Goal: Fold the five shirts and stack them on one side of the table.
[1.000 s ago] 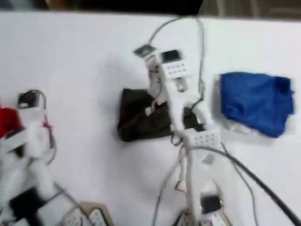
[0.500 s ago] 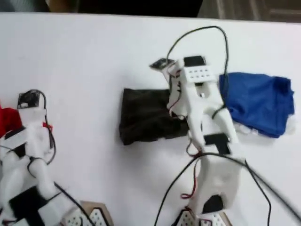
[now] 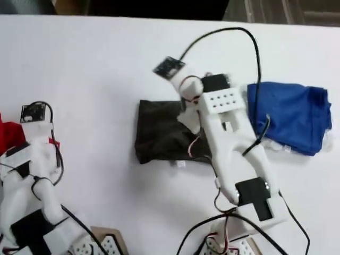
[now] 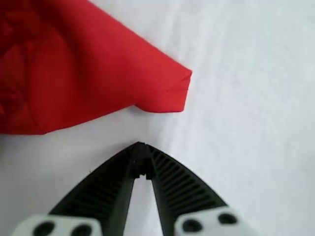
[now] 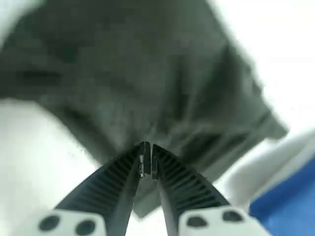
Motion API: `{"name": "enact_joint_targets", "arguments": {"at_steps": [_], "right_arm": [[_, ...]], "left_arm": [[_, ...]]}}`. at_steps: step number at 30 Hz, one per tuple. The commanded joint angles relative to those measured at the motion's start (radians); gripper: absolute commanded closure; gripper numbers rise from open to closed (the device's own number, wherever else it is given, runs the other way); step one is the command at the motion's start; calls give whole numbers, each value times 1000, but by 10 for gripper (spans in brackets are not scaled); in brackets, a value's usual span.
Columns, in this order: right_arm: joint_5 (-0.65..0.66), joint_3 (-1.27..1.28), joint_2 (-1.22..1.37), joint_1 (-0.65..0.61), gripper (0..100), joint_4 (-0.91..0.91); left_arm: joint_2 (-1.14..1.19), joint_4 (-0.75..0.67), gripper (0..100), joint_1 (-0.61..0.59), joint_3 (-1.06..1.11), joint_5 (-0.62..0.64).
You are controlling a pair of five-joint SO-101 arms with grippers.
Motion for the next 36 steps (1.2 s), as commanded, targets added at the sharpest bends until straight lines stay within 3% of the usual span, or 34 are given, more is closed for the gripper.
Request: {"name": "enact_joint_targets", "arguments": {"at_steps": [1,8,20,26,32,36], "right_arm": [[-37,-5,38,-59,978,-108],[-72,-8,182,-128,978,-148],[-64,-2,193,-124,978,179],[9,-2,193,-122,978,302],[48,-20,165,-47,978,305],[54,-63,48,73,978,223]], "left_arm": [[-2,-14,974,0,-15,6],[-2,-14,974,0,-15,6],[-2,-14,974,0,-15,6],[-2,-14,974,0,-15,6],[-2,-14,974,0,-15,6],[-2,-14,974,0,-15,6]]}}
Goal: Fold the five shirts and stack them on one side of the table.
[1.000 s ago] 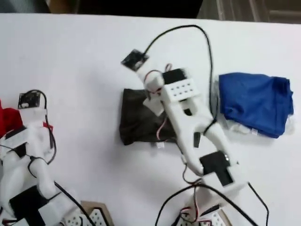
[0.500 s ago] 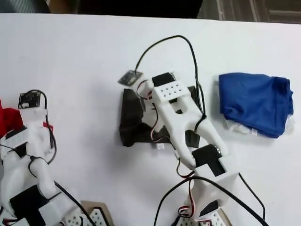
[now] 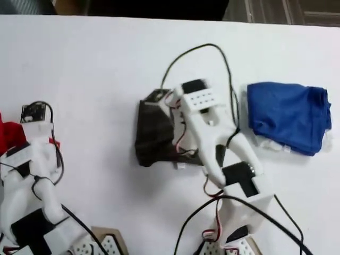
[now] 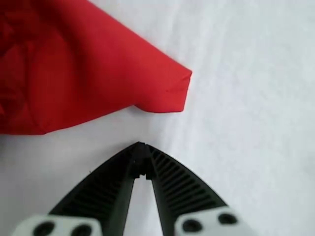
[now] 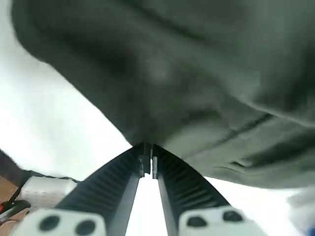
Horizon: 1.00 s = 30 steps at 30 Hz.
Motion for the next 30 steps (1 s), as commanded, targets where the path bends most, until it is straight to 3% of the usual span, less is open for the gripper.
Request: {"name": "enact_joint_targets", "arguments": {"at_steps": [1,5,7,11,30], "right_arm": [[-14,-51,-147,111,978,-85],[-183,-31,-163,174,972,-154],[-207,-3,-136,173,938,-160],[-209,12,-51,154,853,-160],[-209,11,58,145,892,-216]], "left_arm": [[-2,-14,974,0,-15,6],[-2,-14,974,0,-15,6],[-2,-14,974,0,-15,6],[-2,-14,974,0,-15,6],[-2,-14,974,0,-15,6]]}}
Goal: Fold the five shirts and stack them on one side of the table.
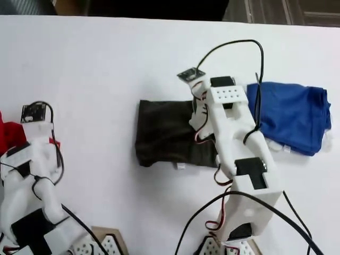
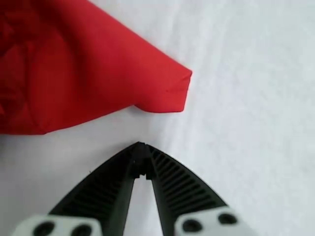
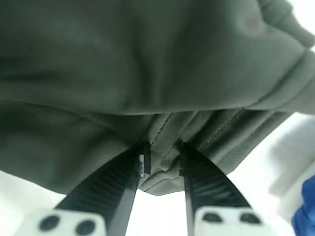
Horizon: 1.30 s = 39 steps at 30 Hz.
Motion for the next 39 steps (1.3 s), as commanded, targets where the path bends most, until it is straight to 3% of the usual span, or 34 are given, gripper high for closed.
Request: {"name": "enact_joint_targets", "arguments": {"at_steps": [1,8,11,23,34,36,39], "right_arm": [[-9,-6,-2,-8,892,-8],[-3,-3,28,-2,899,-24],[-2,-8,51,2,979,-30],[2,-118,-81,87,978,39],[98,-120,-105,96,974,84],[94,-123,-93,114,953,76],[92,-124,-105,156,841,51]], "left_arm": [[-2,-14,974,0,-15,6],[-2,-14,974,0,-15,6],[-2,-14,974,0,-15,6],[-2,-14,974,0,-15,6],[-2,-14,974,0,-15,6],[-2,-14,974,0,-15,6],[-2,-14,974,0,-15,6]]}}
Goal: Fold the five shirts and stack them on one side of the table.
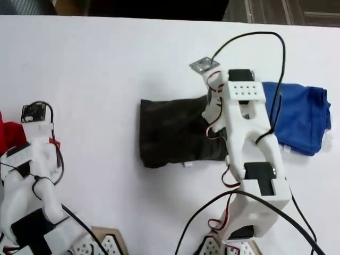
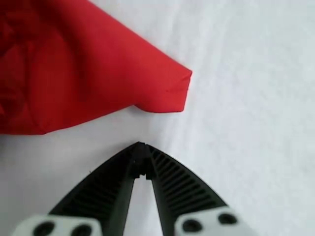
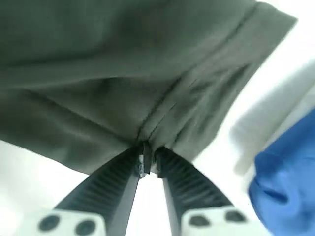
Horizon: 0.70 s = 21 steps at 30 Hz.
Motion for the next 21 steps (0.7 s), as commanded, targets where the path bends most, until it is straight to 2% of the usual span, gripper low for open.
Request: {"name": "enact_joint_targets", "arguments": {"at_steps": [1,3,5,13,21], "right_arm": [[0,-44,-51,54,807,-19],[-2,-43,-68,61,777,-13],[-2,-34,-82,44,795,2],[-64,-26,-81,-134,830,45],[-64,-23,30,-88,831,-4]], "left_arm": [[-2,-14,974,0,-15,6],[-2,-14,974,0,-15,6],[-2,-14,974,0,-15,6],[-2,-14,974,0,-15,6],[-2,-14,974,0,-15,6]]}}
